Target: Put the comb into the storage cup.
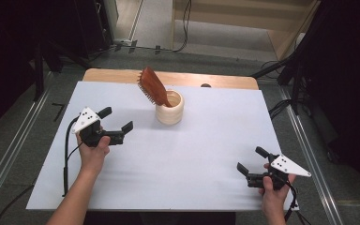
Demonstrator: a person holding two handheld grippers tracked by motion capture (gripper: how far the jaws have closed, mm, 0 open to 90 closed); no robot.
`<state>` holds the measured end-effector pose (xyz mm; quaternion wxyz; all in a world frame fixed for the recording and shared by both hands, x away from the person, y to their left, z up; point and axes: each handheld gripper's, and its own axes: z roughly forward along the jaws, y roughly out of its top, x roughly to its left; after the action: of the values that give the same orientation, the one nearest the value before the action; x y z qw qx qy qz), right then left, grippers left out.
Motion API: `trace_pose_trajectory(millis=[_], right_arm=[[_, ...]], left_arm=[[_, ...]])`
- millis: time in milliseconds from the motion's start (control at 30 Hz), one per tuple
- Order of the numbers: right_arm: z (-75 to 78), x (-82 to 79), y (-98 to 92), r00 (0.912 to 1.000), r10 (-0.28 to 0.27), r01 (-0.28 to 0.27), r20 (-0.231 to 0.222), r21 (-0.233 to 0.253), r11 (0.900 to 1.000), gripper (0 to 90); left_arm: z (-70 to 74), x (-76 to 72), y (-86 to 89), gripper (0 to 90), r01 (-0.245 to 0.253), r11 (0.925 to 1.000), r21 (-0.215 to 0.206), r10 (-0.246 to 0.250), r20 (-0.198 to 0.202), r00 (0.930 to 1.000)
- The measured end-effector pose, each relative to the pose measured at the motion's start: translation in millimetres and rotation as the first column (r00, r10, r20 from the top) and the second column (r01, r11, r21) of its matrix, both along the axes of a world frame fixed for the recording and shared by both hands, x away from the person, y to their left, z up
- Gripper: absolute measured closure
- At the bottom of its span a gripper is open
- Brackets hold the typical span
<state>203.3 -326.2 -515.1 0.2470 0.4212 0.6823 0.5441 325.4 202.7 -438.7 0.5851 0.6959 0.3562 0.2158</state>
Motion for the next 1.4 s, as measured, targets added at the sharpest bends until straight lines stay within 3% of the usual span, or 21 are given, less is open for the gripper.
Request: trace_pose_trajectory(millis=[533, 833, 1400], right_arm=[[-0.1, -0.2, 0.4, 1.0, -0.006, 0.006, -0.002, -0.004, 1.0, 0.0], [-0.3, -0.2, 0.9, 0.9999, -0.01, 0.01, -0.005, -0.003, 1.0, 0.0], [-0.3, -0.5, 1.2, 0.9999, -0.014, 0.014, -0.003, -0.008, 1.0, 0.0]], left_arm=[[-6.3, -27.1, 23.5, 0.0, -0.019, 0.9997, 0.012, 0.019, 0.016, 0.9997], [-11.9, -42.1, 39.9, 0.0, -0.036, 0.9983, 0.045, 0.035, 0.023, 0.9991], [-25.5, -64.5, 65.8, 0.0, -0.065, 0.9958, 0.065, 0.064, 0.009, 0.9979]])
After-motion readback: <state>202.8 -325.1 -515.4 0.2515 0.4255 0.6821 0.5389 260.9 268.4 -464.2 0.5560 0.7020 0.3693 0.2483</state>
